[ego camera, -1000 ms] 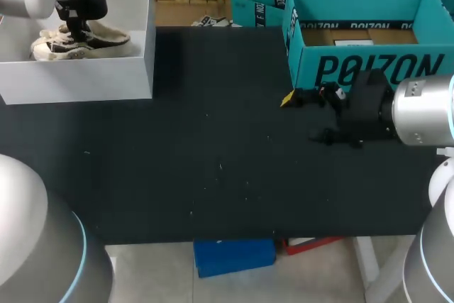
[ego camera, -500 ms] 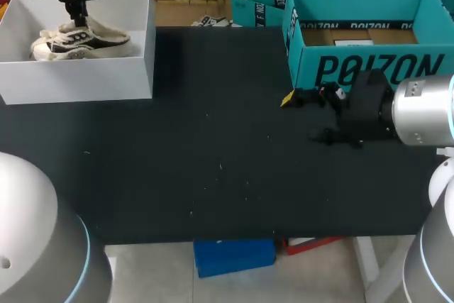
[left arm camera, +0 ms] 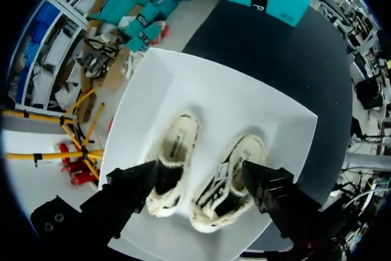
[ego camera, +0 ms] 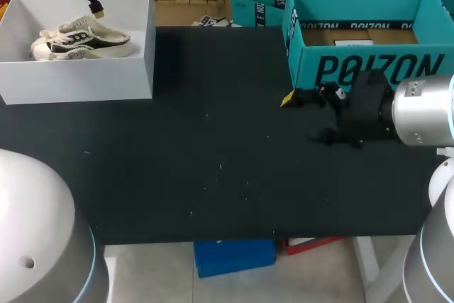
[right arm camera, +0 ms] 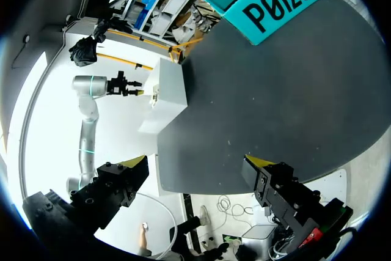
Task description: Take the shoe out of the shoebox, open the shoe tongue, remove and reinsert the insole, then place the shoe into the shoebox
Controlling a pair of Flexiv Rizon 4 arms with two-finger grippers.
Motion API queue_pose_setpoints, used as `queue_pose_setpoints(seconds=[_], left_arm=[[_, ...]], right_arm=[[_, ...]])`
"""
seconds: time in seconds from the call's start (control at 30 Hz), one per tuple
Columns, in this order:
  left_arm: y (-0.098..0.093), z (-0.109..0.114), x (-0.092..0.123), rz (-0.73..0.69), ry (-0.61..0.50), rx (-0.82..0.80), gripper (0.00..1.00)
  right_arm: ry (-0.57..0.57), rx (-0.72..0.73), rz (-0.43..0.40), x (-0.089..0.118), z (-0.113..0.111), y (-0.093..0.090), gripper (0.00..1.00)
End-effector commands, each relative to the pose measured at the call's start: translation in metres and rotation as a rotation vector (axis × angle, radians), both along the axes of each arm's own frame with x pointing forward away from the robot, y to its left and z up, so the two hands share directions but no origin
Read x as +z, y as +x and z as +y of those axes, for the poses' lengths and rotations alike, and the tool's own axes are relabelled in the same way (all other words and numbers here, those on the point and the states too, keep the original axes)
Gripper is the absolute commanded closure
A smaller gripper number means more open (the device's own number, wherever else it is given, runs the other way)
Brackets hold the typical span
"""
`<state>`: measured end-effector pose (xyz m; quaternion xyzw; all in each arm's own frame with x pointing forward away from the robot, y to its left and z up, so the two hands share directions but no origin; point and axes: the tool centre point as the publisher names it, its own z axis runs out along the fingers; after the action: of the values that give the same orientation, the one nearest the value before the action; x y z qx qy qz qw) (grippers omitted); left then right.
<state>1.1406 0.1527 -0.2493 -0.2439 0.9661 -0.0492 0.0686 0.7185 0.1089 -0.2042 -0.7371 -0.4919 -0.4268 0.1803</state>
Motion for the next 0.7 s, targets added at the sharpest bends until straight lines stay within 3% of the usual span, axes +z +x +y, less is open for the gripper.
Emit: queue_pose_setpoints(seconds=[0.03, 0.17, 0.5, 0.7], left_arm=[[-0.052, -0.016, 0.027, -0.025, -0.022, 0.110, 0.00], [-0.082, -0.035, 0.039, -0.037, -0.018, 0.212, 0.00], [-0.155, -0.086, 0.042, 0.033, -0.075, 0.392, 0.00], [-0.180, -0.102, 0.032, 0.051, -0.063, 0.496, 0.00]], right_arm=[[0.000, 0.000, 0.000, 0.000, 0.001, 0.000, 0.00], [0.000, 0.000, 0.000, 0.000, 0.001, 0.000, 0.00], [0.000, 0.000, 0.000, 0.000, 0.001, 0.000, 0.00], [0.000, 0.000, 0.000, 0.000, 0.001, 0.000, 0.00]])
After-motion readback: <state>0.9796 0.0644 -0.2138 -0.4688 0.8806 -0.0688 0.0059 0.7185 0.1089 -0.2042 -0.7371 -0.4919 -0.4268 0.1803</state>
